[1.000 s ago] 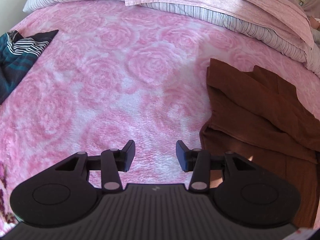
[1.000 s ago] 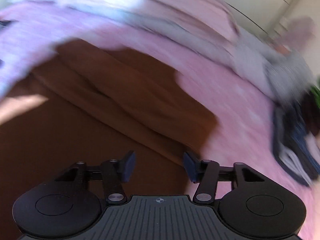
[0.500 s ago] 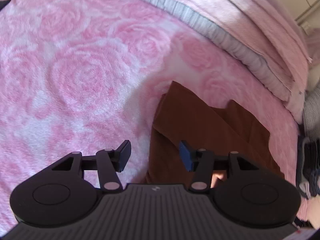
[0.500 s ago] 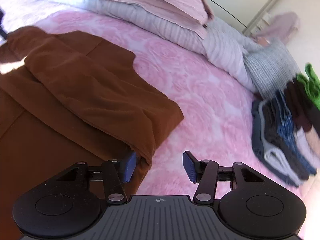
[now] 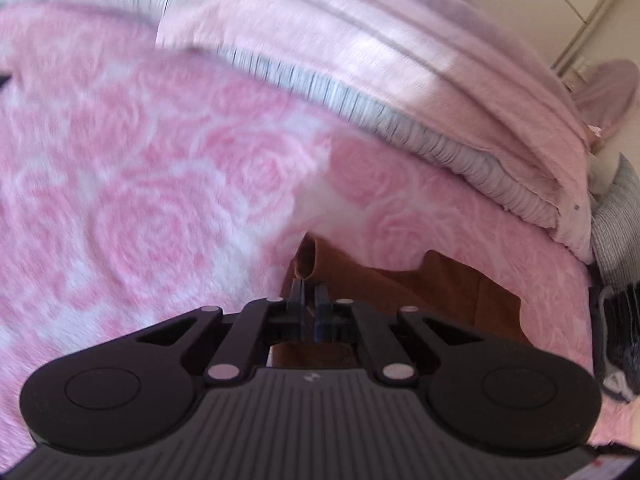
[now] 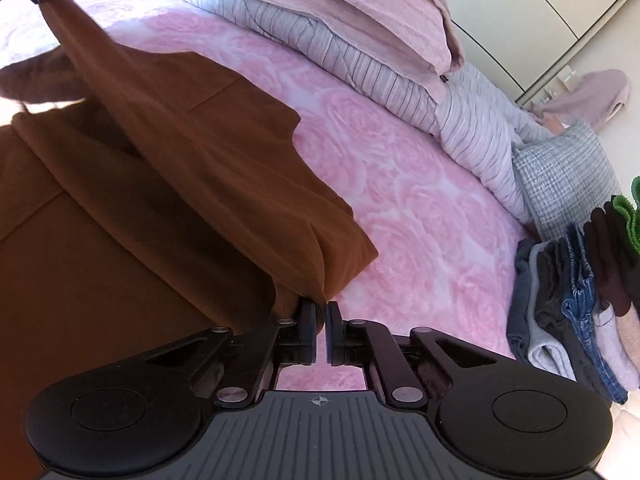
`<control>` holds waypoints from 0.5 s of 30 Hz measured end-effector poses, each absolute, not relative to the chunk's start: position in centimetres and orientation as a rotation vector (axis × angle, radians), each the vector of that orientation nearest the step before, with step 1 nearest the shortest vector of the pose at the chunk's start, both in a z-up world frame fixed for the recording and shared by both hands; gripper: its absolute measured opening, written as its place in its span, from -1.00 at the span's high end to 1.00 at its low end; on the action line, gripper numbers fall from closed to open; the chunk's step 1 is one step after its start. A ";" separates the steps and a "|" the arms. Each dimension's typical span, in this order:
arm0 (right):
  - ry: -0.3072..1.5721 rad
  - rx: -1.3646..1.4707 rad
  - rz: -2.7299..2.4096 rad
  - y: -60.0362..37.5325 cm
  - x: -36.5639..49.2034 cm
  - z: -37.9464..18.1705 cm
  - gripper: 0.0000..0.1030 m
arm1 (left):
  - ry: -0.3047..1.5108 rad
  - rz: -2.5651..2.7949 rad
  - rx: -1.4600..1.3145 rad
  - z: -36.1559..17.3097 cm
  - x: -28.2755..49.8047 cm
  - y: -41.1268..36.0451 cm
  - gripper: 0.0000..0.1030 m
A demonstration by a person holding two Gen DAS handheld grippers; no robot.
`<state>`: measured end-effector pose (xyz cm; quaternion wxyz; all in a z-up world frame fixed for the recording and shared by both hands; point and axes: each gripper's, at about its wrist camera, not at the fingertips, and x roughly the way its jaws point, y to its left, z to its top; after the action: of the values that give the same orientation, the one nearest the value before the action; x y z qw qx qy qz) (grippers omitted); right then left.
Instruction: Fold large clothes
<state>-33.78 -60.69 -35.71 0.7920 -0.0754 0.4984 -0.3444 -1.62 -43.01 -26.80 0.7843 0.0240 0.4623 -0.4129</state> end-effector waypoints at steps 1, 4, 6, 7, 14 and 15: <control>1.070 -0.174 -0.731 -60.4 -34.0 -35.6 1.00 | 0.971 -0.895 0.070 -26.2 -2.0 -42.4 0.98; 1.093 -0.187 -0.683 -59.7 -34.2 -36.1 1.00 | 0.944 -0.881 0.139 -26.2 -2.9 -40.4 0.97; 1.133 -0.198 -0.653 -59.5 -34.1 -37.1 1.00 | 0.943 -0.879 0.236 -28.2 -3.6 -39.8 0.97; 1.150 -0.206 -0.639 -59.4 -34.1 -37.5 1.00 | 0.940 -0.886 0.308 -29.7 -4.1 -40.0 0.97; 1.295 -0.137 -0.574 -60.0 -34.5 -37.5 0.99 | 0.918 -0.874 0.512 -32.7 -6.2 -40.2 0.76; 1.277 -0.107 -0.571 -60.2 -34.6 -36.6 0.97 | 0.916 -0.859 0.509 -32.2 -6.0 -40.1 0.73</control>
<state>-34.61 -60.17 -36.64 0.7641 -0.0493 0.5872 -0.2625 -5.98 -40.07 -32.25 0.7792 0.2355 0.4237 -0.3972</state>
